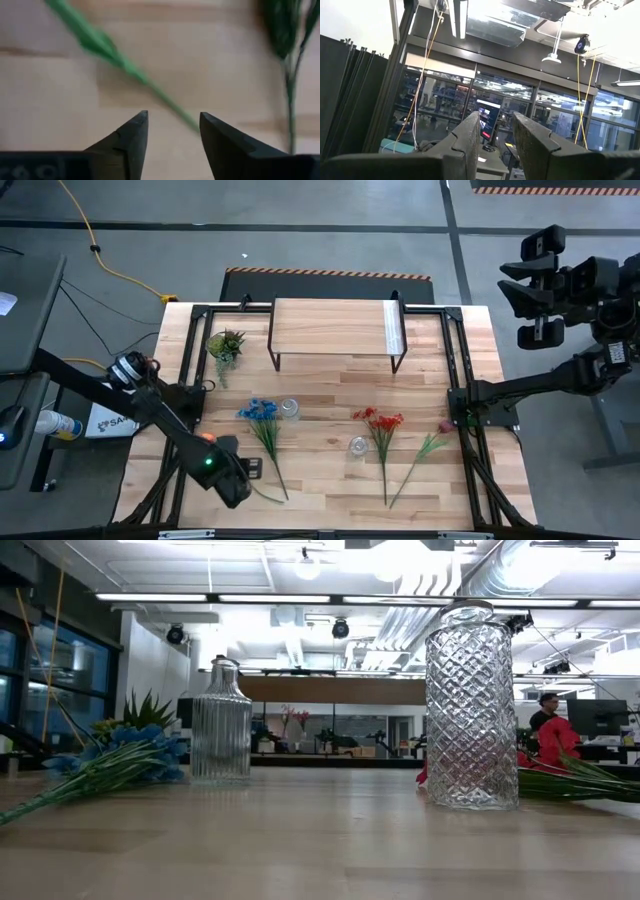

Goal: Pick and place flowers into a vace then onto a shelf
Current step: Put the orange flower into the right transparent vase

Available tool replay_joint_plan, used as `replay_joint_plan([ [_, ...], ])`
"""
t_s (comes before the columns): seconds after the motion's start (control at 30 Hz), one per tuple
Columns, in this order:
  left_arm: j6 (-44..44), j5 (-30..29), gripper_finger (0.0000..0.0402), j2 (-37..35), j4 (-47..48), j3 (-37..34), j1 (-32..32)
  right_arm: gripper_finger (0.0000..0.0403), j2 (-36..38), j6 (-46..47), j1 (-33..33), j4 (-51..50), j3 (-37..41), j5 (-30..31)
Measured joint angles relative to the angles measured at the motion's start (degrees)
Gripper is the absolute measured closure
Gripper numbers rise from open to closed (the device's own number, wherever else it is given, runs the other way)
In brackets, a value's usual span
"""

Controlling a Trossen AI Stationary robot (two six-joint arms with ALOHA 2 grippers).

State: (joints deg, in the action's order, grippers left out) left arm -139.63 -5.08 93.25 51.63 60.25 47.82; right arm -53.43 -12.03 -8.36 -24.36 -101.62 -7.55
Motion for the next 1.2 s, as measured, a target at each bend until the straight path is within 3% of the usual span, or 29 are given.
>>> replay_joint_plan([
  [0.3,-0.53,4.79,0.0193,2.38,-2.11,0.02,-0.99,0.0295,0.00,-0.02,0.00,0.00,0.00,0.02],
  [0.7,-0.96,5.83,0.0202,3.68,-0.56,0.02,-2.55,0.0295,0.00,-1.07,0.00,0.00,0.00,-0.10],
  [1.2,-0.55,8.68,0.0202,7.87,-3.51,0.10,-3.62,0.0295,-0.02,-0.92,0.00,-0.02,0.02,-5.72],
])
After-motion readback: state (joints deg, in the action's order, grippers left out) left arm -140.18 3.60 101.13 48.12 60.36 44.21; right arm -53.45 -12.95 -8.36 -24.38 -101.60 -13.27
